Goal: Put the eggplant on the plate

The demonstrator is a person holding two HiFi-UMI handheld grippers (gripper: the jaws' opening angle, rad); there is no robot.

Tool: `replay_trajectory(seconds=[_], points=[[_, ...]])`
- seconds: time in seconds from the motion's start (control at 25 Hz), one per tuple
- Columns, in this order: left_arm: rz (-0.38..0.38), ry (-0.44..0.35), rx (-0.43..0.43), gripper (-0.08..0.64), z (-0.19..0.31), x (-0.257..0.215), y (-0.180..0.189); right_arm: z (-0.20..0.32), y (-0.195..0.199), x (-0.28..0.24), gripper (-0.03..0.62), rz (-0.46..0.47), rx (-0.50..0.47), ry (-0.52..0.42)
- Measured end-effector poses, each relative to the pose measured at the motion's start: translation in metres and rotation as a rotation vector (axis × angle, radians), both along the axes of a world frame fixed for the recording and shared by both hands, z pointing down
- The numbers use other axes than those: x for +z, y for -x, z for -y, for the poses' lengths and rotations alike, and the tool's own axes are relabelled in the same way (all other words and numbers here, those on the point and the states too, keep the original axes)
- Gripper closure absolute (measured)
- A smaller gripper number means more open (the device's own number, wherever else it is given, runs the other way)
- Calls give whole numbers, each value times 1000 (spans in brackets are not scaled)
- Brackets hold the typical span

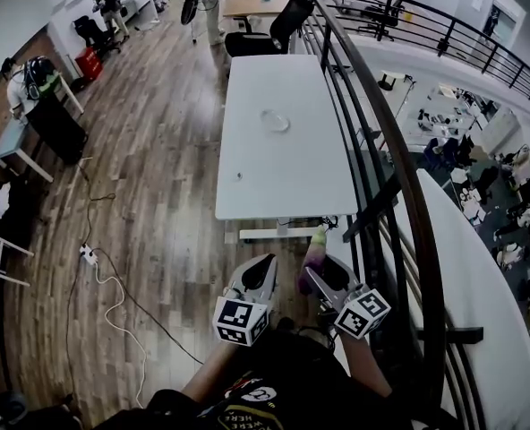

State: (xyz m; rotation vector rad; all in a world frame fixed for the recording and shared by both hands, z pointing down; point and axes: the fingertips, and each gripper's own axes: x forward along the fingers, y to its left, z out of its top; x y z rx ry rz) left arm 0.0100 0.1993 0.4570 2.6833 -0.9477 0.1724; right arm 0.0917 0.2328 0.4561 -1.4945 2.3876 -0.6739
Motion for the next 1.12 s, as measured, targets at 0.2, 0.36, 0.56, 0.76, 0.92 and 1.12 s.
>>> replay_trajectory(seconds=[0.2,0.36,0.56,0.76,0.92,1.12], points=[[24,25,27,555,42,13,-14,38,-11,10,374,10,0,8],[20,14,66,555,92,16,-24,87,-19,20,374,24,38,20],[-9,-4,111,555,156,13,-39,148,-30,16,375,-46,59,20],[7,19,151,555,206,26,-38,193,-27,11,374,-62,98,26],[-3,43,155,555,231,28,-42,219,-30,17,376,-79,101,49],[31,9,120,555,272,64,-53,263,-48,40,376,-77,79,79]])
